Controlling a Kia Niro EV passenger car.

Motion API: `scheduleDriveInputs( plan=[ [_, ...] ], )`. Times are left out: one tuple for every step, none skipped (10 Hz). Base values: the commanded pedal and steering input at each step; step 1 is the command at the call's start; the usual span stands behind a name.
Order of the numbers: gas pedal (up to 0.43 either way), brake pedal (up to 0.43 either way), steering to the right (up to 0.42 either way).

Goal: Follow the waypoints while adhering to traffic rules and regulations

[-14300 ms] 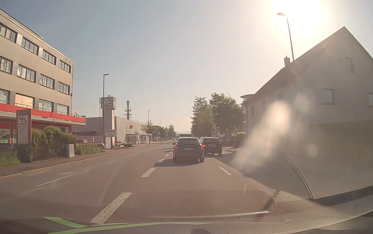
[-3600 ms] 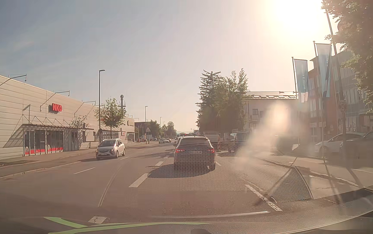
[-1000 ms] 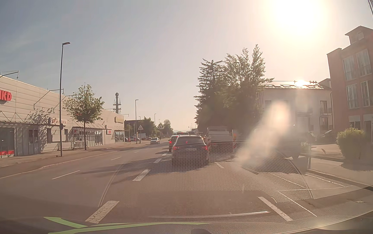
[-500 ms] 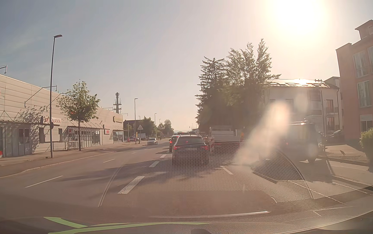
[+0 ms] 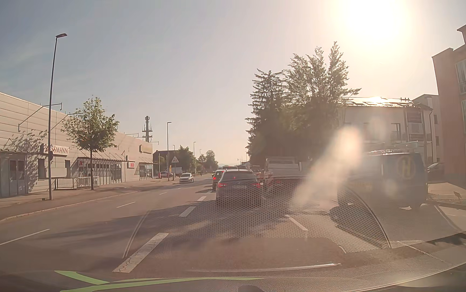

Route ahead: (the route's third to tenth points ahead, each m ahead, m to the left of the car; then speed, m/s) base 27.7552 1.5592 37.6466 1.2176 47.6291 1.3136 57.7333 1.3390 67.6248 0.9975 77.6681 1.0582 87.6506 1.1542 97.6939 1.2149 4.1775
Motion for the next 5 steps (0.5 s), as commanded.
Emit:
scheduleDriveInputs(
  plan=[
    [0.028, 0.0, -0.007],
    [0.028, 0.0, -0.007],
    [0.028, 0.0, -0.007],
    [0.028, 0.0, -0.007],
    [0.028, 0.0, -0.007]
  ],
)
